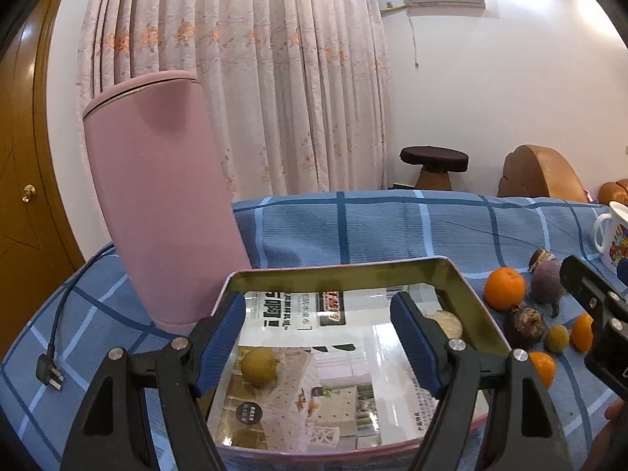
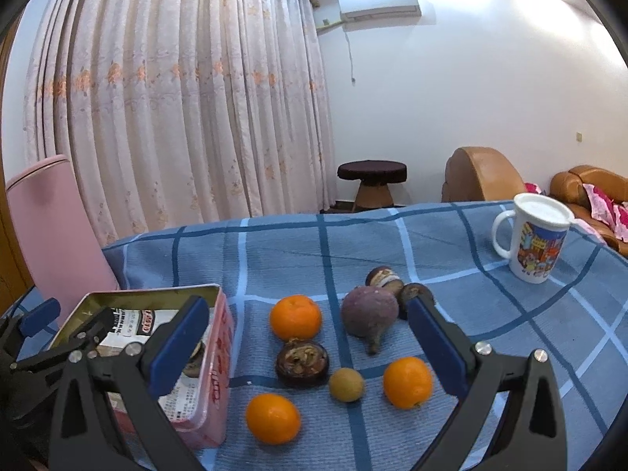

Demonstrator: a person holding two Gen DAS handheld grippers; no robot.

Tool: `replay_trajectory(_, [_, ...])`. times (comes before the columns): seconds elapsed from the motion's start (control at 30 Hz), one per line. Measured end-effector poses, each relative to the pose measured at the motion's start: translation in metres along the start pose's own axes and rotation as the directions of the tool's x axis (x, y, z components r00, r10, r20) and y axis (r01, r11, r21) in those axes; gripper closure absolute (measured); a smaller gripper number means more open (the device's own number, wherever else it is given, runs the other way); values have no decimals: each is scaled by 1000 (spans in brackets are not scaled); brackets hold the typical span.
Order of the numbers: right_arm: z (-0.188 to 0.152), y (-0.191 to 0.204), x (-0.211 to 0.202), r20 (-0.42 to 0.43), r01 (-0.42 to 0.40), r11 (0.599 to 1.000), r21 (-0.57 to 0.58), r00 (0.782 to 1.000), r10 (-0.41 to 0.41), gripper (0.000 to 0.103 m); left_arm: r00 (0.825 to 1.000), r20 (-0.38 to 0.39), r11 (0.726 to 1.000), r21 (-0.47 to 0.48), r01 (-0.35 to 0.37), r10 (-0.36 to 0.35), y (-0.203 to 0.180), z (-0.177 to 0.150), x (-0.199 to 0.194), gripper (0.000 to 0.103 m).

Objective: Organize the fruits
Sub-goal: 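Grasp an orange with the right gripper while the left gripper moves toward the fruits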

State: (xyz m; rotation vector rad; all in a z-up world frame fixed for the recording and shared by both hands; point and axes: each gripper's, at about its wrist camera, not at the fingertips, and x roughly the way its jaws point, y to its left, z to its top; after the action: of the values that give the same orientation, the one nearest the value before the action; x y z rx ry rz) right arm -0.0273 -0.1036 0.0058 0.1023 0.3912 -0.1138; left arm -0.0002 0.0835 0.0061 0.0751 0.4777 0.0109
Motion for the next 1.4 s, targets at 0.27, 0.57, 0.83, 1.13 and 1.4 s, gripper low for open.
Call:
replay_trajectory(0.27, [-1, -24, -7, -5, 28, 1000, 0, 1000, -28, 0, 1000, -6, 1000, 3, 15, -15, -10, -4, -6, 25])
replay_trajectory(0.57, [-1, -64, -11, -30, 73, 997, 36, 997, -72, 0, 998, -29, 999, 9, 51, -50, -18, -8, -11, 25])
replay_trajectory(0.83, [-3, -104, -9, -86, 93, 992, 90, 993, -85, 0, 991, -32, 991, 43, 130, -129, -41, -15, -27, 25])
replay_trajectory(1.13, [-10, -109, 6, -224, -33, 999, 25, 974, 37, 25, 971, -52, 969, 77, 236, -232, -72, -22, -41, 25])
replay_trajectory(1.4, [-22, -75, 31, -380, -140, 983, -119, 921, 85, 45, 961, -69, 961, 59, 271, -267, -84, -24, -47, 25])
